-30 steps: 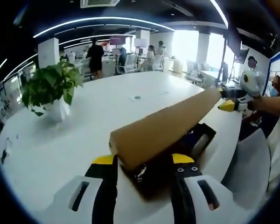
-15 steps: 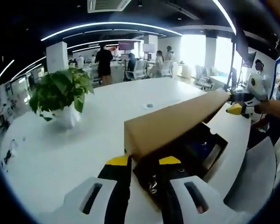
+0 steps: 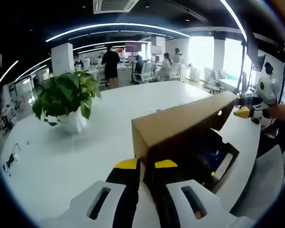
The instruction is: Operate the shoe box by opening the lid, removing the specified soft item, and placing it in the target area until the item is outside and the box remains undamaged.
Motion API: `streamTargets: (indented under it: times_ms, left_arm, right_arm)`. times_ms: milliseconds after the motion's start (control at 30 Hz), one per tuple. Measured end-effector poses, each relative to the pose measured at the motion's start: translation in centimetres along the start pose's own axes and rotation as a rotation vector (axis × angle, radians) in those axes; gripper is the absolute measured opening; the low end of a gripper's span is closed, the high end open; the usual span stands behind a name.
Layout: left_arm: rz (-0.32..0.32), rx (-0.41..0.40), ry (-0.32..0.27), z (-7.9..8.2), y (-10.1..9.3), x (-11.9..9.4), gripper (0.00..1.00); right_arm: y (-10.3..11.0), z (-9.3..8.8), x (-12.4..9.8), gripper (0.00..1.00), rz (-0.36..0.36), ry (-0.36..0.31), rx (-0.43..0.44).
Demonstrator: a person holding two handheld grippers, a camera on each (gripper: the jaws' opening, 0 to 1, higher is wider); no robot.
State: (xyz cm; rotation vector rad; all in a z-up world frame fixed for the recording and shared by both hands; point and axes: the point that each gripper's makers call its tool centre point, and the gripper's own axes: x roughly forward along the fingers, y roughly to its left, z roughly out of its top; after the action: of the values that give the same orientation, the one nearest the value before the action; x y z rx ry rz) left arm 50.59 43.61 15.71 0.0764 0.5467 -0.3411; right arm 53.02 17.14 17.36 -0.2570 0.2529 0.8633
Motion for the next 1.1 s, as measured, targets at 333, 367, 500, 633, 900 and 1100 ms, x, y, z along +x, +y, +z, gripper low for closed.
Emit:
streamTargets:
  times_ms: [333,367,500,633,900,1100]
  left_arm:
    - [0.021,0.005,0.005,0.6,0.7,0.5,0.01]
    - [0.022,0.007,0.005,0.7,0.7,0.5,0.01]
    - [0.030,0.004,-0.006,1.1,1.0,0.8,0.01]
    - [0.033,-0.007,-0.014,1.5,1.2,1.2,0.00]
    - [0.029,-0.014,-0.015,1.9,1.7,1.8,0.00]
    - [0.025,-0.013,-0.014,2.2,1.8,2.2,0.00]
  right_arm:
    - [-1.2,0.5,0.6,0.25,-0.012,-0.027,0.085]
    - [-1.5,0.4,0.6,0.24,-0.014,-0.024,0.086]
    - [-1.8,-0.4,0.6,0.20,-0.019,-0.003,0.078]
    - [-2.0,-1.5,0.5,0.21,-0.020,0.022,0.085]
    - [-2.3,-4.7,0.6,0.18,-0.033,0.092,0.111]
    - [-2.5,-6.2,1.2,0.15,-0.042,0.127,0.111]
